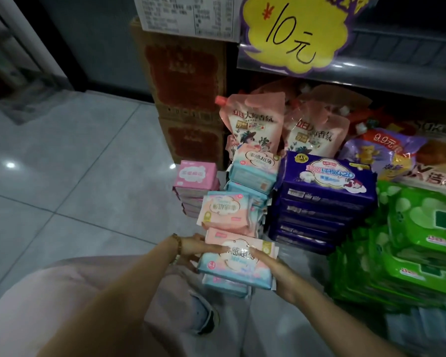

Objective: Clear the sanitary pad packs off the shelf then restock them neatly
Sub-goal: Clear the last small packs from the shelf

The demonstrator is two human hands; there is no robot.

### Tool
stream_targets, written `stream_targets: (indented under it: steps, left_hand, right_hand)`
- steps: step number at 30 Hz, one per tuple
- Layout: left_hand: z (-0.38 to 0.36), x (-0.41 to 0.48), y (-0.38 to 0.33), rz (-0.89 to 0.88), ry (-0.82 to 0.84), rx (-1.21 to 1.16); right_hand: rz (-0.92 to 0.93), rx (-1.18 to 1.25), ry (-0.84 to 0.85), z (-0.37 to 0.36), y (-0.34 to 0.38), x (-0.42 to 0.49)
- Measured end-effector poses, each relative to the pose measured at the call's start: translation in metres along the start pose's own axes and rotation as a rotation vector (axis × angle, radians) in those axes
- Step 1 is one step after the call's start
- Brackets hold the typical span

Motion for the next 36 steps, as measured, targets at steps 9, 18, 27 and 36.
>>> stream_targets:
  steps: [9,18,27,36]
  left_hand:
    - [0.009,0.027,0.02,0.019,-0.102,-0.114]
    - [0.006,0.035,0.029,0.074,-0.23,-0.178]
    - [0.029,0.023,-0.011,-0.132,-0.312,-0.454]
    - [0.036,0.012,-0.04,-0.402,-0.511,-0.382]
  right_hand:
    - [-0.076,-0.012,-0.024,0.001,-0.021,0.033]
    - [-0.043,-0.052,-0.142,0.012,-0.034,0.054]
    - [0.004,-0.158,-0.264,0.017,-0.019,0.05]
    - [0.229,-0.246,-0.258,0.004,0.027,0.02]
Point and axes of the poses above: each hand's wrist, its own x-axis towards the middle knuckle, its own z-axis out of the back of the hand, y = z × x, the point moved 7 cm from there along x, towards the middle knuckle
